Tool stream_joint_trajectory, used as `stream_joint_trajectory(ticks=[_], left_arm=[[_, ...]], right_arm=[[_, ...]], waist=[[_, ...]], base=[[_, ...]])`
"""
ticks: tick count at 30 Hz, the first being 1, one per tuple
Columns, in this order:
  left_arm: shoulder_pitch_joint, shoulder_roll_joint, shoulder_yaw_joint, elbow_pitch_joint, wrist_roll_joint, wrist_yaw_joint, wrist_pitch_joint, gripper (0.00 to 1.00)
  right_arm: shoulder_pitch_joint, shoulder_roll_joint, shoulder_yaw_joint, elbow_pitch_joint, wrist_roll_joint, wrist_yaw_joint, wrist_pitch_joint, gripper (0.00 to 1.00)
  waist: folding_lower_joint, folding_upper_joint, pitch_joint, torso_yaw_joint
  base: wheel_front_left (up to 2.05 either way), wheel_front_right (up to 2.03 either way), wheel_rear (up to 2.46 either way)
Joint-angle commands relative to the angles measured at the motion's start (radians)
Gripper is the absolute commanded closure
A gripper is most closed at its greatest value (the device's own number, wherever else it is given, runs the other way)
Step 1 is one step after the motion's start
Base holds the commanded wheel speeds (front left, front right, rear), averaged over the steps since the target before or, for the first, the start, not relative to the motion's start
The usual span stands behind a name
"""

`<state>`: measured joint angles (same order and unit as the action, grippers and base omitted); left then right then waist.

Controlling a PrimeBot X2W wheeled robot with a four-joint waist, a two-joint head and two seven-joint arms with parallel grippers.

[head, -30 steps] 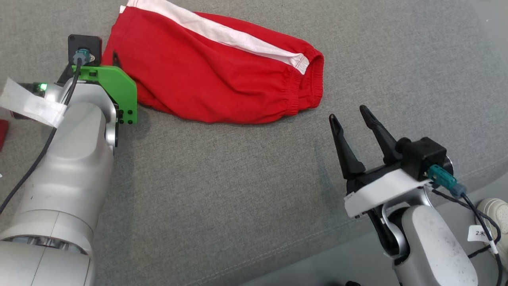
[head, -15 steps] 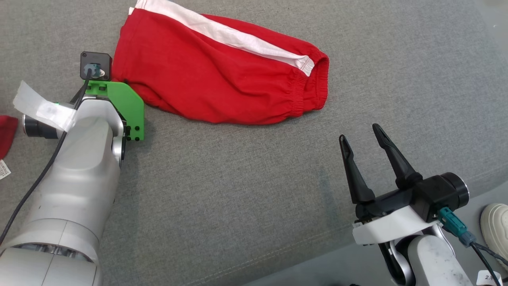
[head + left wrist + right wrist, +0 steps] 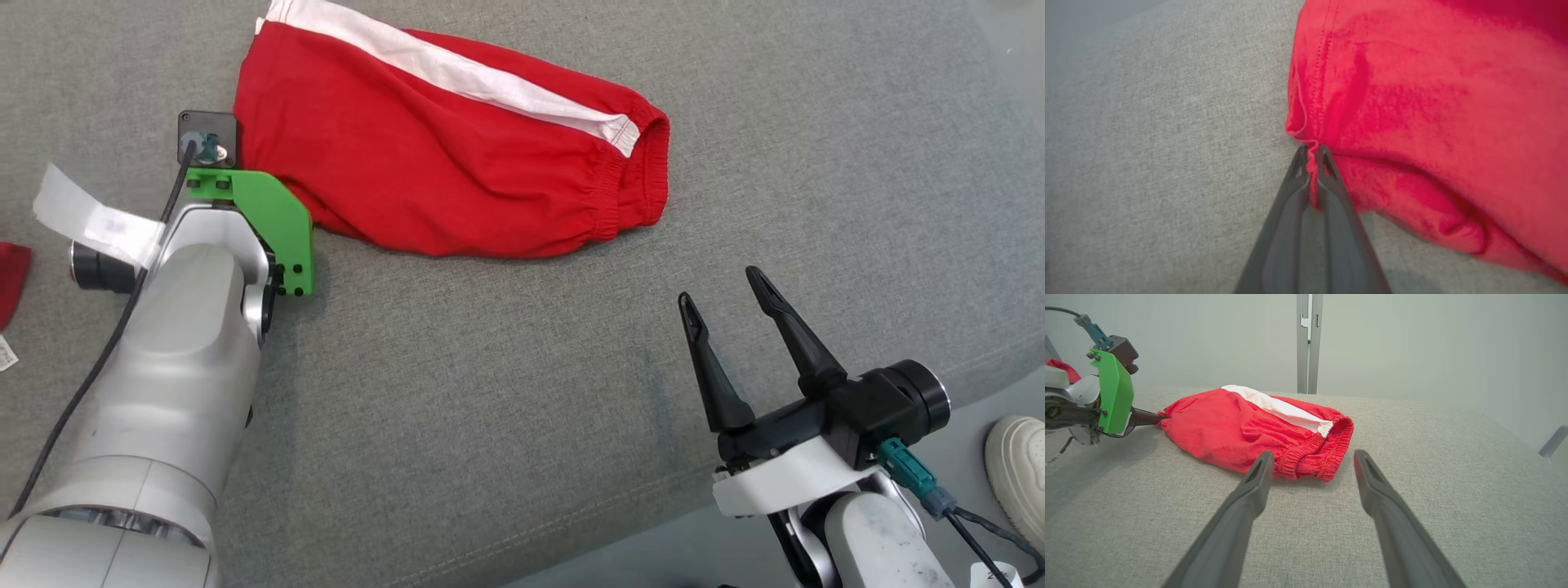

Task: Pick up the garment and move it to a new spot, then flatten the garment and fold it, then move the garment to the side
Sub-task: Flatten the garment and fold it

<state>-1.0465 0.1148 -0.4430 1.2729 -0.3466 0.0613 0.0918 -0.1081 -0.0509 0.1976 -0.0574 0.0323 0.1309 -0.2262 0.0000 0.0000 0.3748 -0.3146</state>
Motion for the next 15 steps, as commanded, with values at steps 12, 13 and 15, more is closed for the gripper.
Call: stream_joint_trajectory(ticks=[12, 13, 15], left_arm=[[0.170, -0.027, 0.031, -0.006, -0.068, -0.005, -0.140, 1.00], [0.186, -0.028, 0.033, -0.006, -0.072, -0.004, -0.152, 1.00], [0.203, -0.030, 0.036, -0.007, -0.079, -0.006, -0.162, 1.00]], right_arm=[[0.031, 0.000, 0.010, 0.005, -0.046, 0.000, 0.034, 0.00], [0.034, 0.000, 0.012, 0.003, -0.049, 0.000, 0.039, 0.00], [0.040, 0.000, 0.011, 0.002, -0.051, 0.000, 0.042, 0.00]], waist=[[0.0000, 0.0000, -0.121, 0.079], [0.0000, 0.0000, -0.130, 0.084], [0.0000, 0.0000, -0.140, 0.089]], base=[[0.00, 0.00, 0.00], [0.00, 0.00, 0.00], [0.00, 0.00, 0.00]])
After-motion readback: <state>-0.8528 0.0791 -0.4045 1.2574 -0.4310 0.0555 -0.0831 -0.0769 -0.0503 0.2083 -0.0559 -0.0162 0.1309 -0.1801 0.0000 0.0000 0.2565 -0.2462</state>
